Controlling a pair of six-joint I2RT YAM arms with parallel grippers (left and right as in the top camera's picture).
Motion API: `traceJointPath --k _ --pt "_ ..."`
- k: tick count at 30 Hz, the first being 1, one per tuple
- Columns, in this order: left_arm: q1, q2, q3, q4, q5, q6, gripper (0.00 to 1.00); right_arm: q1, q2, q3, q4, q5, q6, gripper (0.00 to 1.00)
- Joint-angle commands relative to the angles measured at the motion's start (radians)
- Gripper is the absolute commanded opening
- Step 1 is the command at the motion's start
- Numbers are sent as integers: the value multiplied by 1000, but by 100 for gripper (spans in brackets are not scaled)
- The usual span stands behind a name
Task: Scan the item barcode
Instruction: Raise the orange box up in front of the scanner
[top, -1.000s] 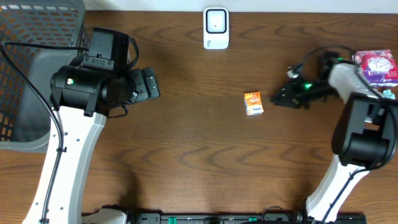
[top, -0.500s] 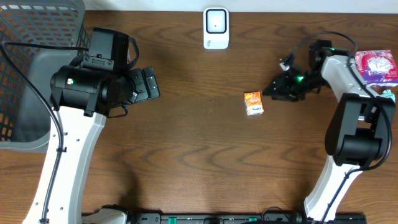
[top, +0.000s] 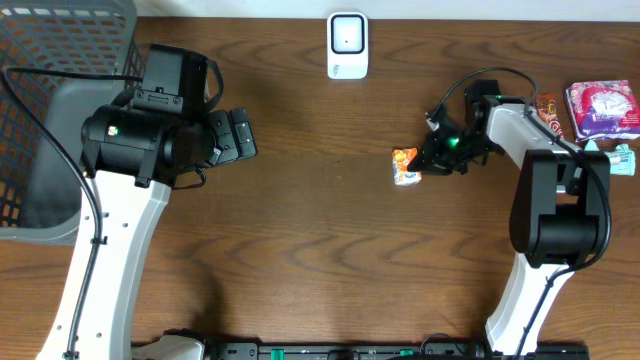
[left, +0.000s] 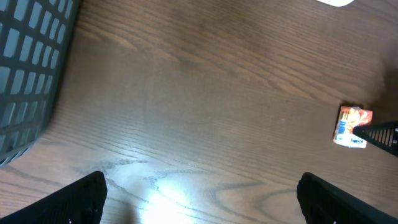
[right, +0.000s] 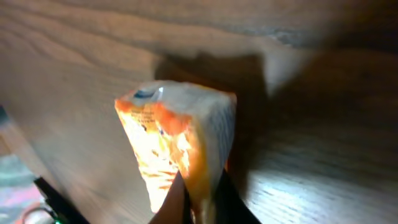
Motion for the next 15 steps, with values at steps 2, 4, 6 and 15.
traceJointPath --k 2,4,6,15 --pt "3 -2 13 0 -9 9 98 29 -2 2 30 -65 19 1" --pt "3 -2 13 0 -9 9 98 31 -2 39 32 -90 39 1" --pt "3 -2 13 0 -9 9 98 34 -2 106 32 -87 58 1" --pt "3 -2 13 0 -9 9 98 140 -2 490 98 493 196 1"
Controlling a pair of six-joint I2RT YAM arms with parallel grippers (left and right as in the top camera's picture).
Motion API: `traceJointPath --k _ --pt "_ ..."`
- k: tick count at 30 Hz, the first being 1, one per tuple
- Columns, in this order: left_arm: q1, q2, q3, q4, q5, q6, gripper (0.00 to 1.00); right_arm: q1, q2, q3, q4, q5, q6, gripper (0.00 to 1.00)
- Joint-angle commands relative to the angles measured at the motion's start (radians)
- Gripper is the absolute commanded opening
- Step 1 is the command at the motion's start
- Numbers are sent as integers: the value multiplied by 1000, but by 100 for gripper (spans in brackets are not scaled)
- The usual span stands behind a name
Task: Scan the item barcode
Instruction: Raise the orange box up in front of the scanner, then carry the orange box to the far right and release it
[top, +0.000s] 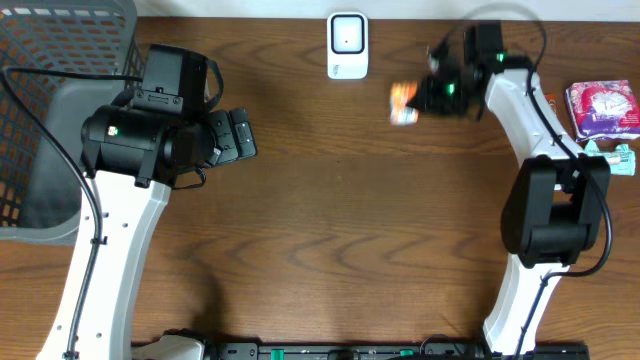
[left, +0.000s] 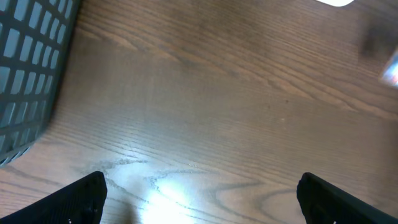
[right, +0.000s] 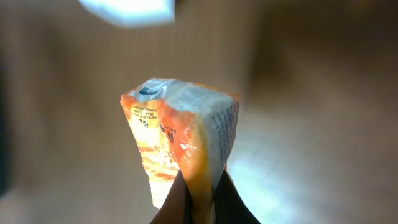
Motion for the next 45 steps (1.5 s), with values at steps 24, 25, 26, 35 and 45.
traceJointPath --k 24,25,26,35,45 --pt "3 -2 12 0 -8 9 98 393 199 116 714 1041 -456 1" --pt "3 -2 13 0 -9 9 98 383 185 117 711 1044 -424 1" --pt "3 -2 12 0 -8 9 98 375 174 117 707 1045 -407 1" --pt "3 -2 13 0 -8 9 98 176 45 117 480 1285 -309 1" --pt "3 -2 13 0 -8 9 98 -153 53 106 41 1068 -319 1"
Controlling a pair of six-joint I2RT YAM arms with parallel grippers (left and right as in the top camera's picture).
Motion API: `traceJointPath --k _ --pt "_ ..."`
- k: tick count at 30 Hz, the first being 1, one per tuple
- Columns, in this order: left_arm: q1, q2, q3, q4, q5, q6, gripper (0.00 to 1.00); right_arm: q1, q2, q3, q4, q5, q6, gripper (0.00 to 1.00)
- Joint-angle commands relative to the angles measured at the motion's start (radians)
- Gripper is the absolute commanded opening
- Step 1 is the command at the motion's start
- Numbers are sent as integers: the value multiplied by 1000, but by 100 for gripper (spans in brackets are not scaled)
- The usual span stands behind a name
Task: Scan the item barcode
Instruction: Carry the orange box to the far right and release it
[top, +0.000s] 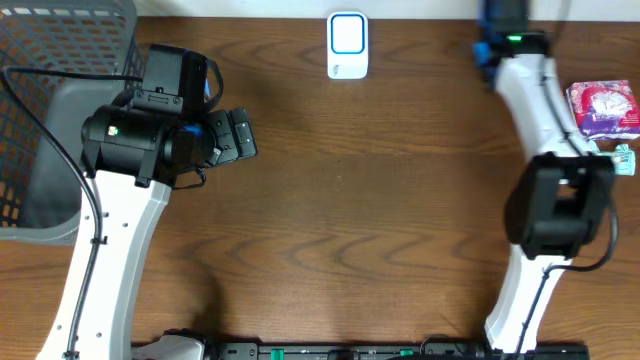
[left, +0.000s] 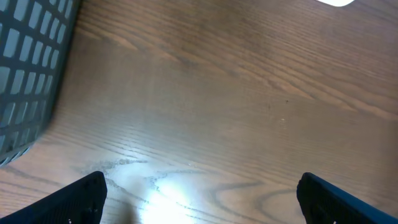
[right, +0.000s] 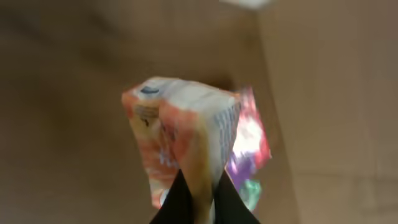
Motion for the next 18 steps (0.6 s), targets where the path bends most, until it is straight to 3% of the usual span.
traceJointPath --k 1,13,18 --pt "3 -2 13 0 -9 9 98 -60 -2 -11 -32 -121 14 1" --pt "3 -2 13 0 -8 10 98 -194 -2 -46 -63 -204 -2 2" --pt "3 -2 12 0 -8 10 98 -196 -2 -90 -53 -205 -69 33"
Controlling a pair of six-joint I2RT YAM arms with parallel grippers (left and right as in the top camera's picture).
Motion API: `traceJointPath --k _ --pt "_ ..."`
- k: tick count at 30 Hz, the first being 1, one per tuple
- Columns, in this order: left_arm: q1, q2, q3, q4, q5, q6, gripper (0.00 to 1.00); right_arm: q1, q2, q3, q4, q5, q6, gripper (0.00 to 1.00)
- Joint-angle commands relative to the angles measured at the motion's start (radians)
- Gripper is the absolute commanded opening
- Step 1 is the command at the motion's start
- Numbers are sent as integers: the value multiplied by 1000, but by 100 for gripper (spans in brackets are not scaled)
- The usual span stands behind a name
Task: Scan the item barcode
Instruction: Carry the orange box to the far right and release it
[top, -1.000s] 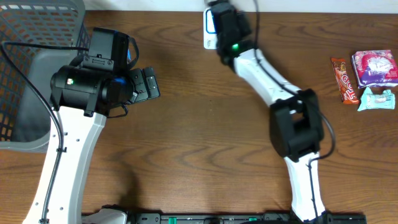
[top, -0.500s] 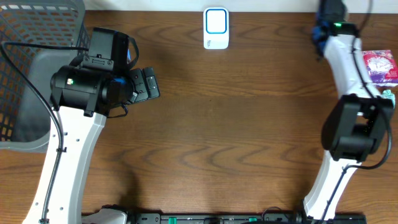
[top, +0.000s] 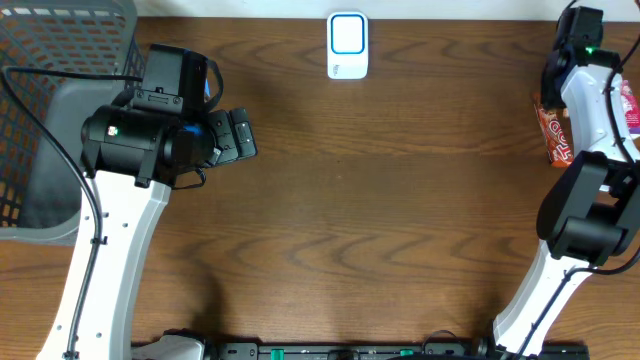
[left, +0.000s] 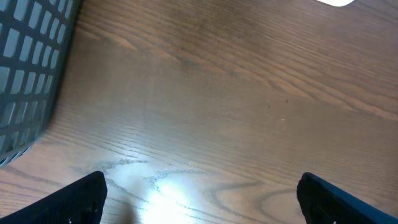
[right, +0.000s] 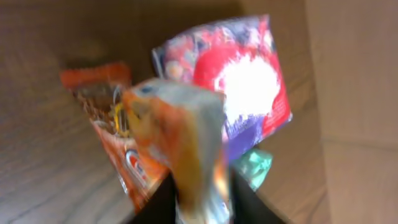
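The item is a small orange-and-white packet (right: 177, 134), blurred, between the fingers of my right gripper (right: 199, 202). Those fingers stand visibly apart, with a gap beside the packet. This gripper hangs at the table's far right back corner; in the overhead view only the right wrist (top: 580, 35) shows and the packet is hidden. The white barcode scanner (top: 347, 45) sits at the back middle of the table. My left gripper (left: 199, 205) is wide open over bare wood at the left, holding nothing.
Below my right gripper lie an orange snack bag (right: 102, 118), a pink-and-red packet (right: 242, 81) and a teal packet (right: 252, 165). The orange bag (top: 553, 135) also shows from overhead. A grey basket (top: 50, 90) stands at the far left.
My right arm has swung from the back edge right of the scanner to the far right corner, over the pile of packets. Its fingers have parted; the packet now looks blurred between them.
My right gripper was shut on the orange packet down on the table's middle right. Then it held the packet up beside the scanner, then further right along the back edge. Now it is over the pile at the right, with its fingers apart. The left arm stayed still.
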Motion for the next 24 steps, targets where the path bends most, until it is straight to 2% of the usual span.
traceJointPath --k 1,4,7,13,17,21,24 --pt "3 -2 13 0 -8 9 98 -2 -2 -33 5 1 -40 40" --pt "3 -2 13 0 -8 9 98 -2 -2 -37 5 1 -14 66" --pt "3 -2 13 0 -8 9 98 0 -11 -37 5 1 51 75" --pt "3 -2 12 0 -8 9 98 14 -98 -37 7 -1 184 85" --pt "3 -2 13 0 -8 9 98 36 -224 -37 6 -3 274 99" --pt "3 -2 13 0 -8 9 98 69 -384 -37 -94 -62 378 99" --pt "3 -2 13 0 -8 9 98 92 -499 -37 -223 -161 513 99"
